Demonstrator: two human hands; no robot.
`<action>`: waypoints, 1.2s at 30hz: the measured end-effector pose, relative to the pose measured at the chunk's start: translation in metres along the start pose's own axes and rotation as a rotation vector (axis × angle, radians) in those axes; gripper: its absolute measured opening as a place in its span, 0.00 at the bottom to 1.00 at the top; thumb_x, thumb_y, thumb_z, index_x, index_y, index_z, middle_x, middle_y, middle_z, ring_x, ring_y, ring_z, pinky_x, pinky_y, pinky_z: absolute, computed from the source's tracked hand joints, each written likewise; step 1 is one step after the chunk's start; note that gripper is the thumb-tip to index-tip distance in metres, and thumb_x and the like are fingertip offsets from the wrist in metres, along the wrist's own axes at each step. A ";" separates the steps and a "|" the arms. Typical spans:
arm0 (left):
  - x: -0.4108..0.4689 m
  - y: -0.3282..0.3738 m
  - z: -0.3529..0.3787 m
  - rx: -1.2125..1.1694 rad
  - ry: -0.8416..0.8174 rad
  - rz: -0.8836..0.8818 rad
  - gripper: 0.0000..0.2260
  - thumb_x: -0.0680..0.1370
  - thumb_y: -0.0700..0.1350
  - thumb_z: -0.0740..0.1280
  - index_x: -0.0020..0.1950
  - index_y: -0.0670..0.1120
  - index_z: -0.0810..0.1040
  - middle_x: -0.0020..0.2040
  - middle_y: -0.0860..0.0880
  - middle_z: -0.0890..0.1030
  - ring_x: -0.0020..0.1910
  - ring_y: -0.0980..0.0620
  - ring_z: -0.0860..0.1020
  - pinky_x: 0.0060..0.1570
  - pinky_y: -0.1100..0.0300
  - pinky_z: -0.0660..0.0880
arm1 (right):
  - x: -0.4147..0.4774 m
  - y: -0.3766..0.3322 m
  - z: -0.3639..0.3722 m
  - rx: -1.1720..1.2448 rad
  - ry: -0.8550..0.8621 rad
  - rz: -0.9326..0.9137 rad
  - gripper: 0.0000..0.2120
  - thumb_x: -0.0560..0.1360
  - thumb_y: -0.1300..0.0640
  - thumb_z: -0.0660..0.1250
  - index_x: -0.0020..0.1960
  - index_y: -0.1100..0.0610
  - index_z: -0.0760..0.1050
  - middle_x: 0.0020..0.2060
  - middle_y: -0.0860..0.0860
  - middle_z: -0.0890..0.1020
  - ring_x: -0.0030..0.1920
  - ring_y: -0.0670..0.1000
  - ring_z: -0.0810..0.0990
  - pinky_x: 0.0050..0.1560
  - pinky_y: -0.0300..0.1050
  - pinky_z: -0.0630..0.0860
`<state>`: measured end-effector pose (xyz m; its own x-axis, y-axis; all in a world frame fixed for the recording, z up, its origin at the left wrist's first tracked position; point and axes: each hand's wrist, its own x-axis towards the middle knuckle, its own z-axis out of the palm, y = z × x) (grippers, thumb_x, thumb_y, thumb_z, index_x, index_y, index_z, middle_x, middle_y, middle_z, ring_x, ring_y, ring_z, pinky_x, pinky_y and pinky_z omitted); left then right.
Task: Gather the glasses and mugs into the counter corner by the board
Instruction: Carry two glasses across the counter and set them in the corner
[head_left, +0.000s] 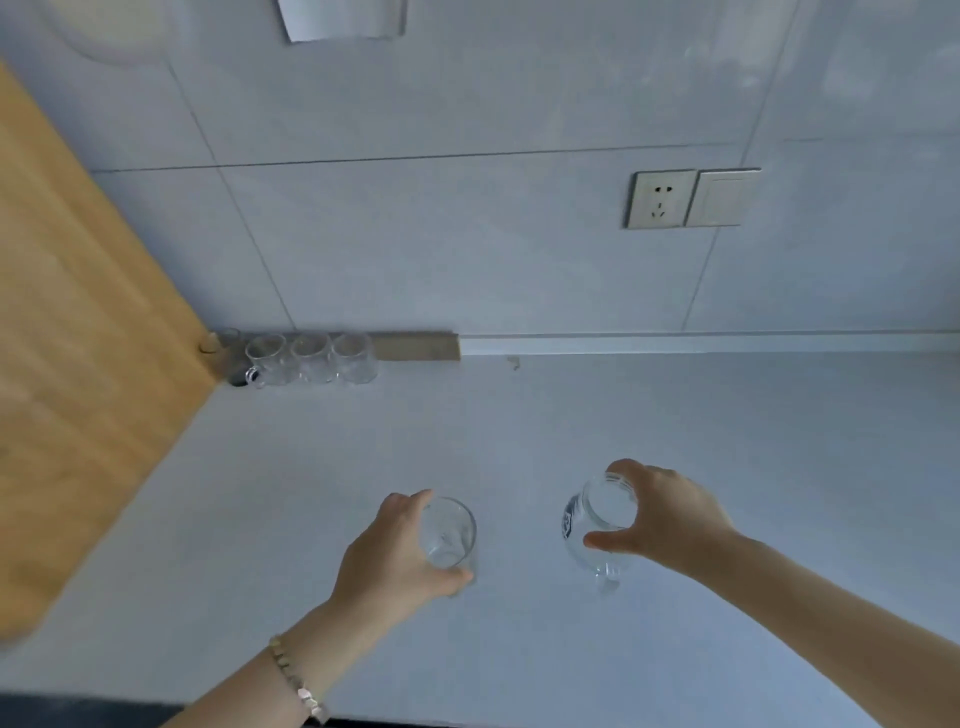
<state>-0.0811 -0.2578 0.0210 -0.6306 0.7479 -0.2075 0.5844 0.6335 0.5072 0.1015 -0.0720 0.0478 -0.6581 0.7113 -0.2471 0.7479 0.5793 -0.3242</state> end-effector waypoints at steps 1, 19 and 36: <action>0.007 -0.021 -0.014 0.016 0.004 -0.012 0.39 0.63 0.57 0.74 0.71 0.54 0.62 0.64 0.56 0.69 0.59 0.55 0.75 0.56 0.62 0.72 | 0.013 -0.022 0.008 0.007 -0.014 0.005 0.33 0.64 0.37 0.72 0.64 0.46 0.67 0.59 0.45 0.78 0.60 0.49 0.76 0.51 0.41 0.70; 0.159 -0.188 -0.124 -0.020 0.106 -0.282 0.38 0.63 0.57 0.74 0.69 0.55 0.63 0.63 0.55 0.69 0.56 0.52 0.78 0.51 0.57 0.78 | 0.276 -0.218 0.059 0.087 -0.023 -0.017 0.35 0.63 0.41 0.76 0.64 0.53 0.69 0.60 0.53 0.79 0.61 0.55 0.76 0.55 0.45 0.73; 0.237 -0.204 -0.123 -0.036 0.137 -0.406 0.37 0.64 0.55 0.75 0.69 0.55 0.64 0.63 0.55 0.68 0.61 0.56 0.74 0.55 0.59 0.73 | 0.424 -0.254 0.101 0.232 -0.007 -0.055 0.35 0.64 0.47 0.77 0.65 0.60 0.67 0.60 0.60 0.76 0.62 0.61 0.74 0.59 0.51 0.72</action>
<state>-0.4125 -0.2348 -0.0291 -0.8692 0.4042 -0.2848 0.2578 0.8620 0.4365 -0.3765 0.0424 -0.0667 -0.6985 0.6778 -0.2294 0.6711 0.5094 -0.5386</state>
